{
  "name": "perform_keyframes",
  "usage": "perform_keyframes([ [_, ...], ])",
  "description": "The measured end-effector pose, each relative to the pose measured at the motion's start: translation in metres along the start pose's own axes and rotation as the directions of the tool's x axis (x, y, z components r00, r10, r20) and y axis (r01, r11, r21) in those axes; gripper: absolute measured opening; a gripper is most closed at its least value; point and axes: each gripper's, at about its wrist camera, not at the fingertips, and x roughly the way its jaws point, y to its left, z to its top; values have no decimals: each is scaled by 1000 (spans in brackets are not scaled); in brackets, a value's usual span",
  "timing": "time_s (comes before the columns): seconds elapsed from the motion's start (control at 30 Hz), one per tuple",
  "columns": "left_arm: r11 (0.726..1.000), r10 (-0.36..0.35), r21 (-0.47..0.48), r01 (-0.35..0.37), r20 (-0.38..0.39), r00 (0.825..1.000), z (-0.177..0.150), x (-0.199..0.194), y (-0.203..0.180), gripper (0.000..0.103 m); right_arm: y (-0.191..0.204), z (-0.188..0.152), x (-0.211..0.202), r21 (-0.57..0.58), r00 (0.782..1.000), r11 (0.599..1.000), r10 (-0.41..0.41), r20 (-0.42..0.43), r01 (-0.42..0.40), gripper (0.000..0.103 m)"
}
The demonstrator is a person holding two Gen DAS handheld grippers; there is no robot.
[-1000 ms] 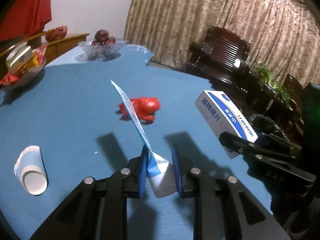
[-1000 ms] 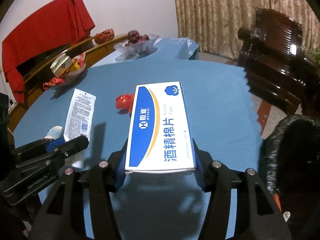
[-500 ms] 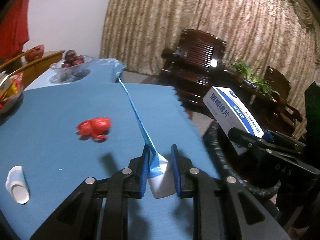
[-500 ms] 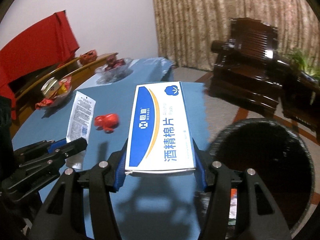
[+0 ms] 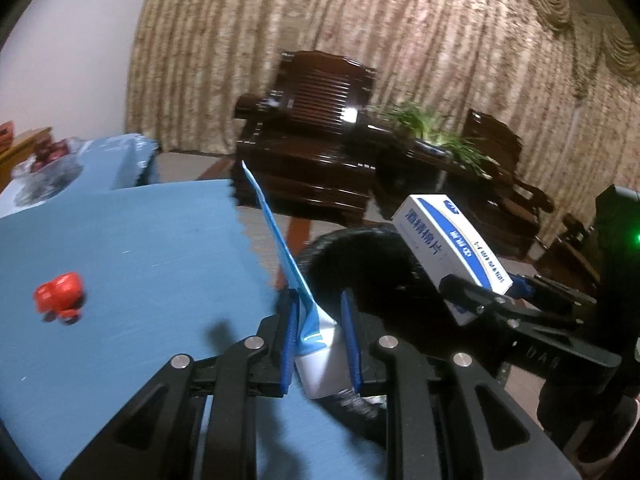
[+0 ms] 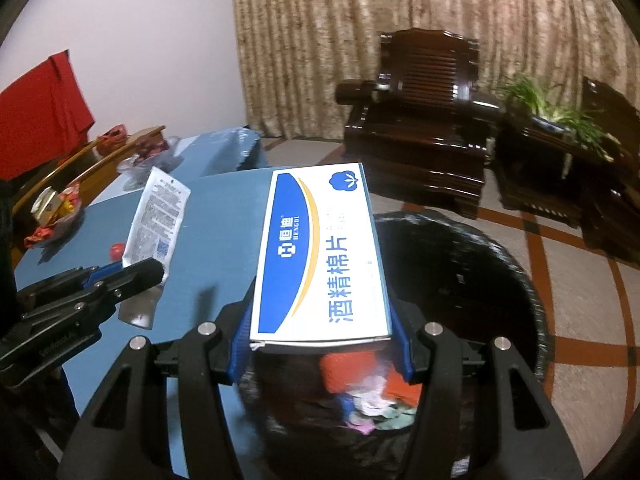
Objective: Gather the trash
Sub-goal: 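Carry the toothpaste tube and box over the bin and release both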
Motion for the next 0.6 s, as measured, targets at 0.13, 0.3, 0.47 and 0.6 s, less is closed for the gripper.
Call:
perform_keyframes([
  [0.13,998,-49,35,50,-23,999,3,25,-25,21,-26,-8,5,29,999,999,-40,-15,41,54],
  [0.3,994,-87,68,91,-59,994,0,54,-50,21,-48,-18,15,53,996,995,-76,-42,78,54],
  [0.47,988,-120,85,127,-83,989,-2,70,-63,31,-67,-30,22,69,992,991,-109,-67,114,54],
  [0.6,988,-130,75,136,-78,988,-1,72,-63,55,-75,-37,22,82,987,985,-144,-71,149,73],
])
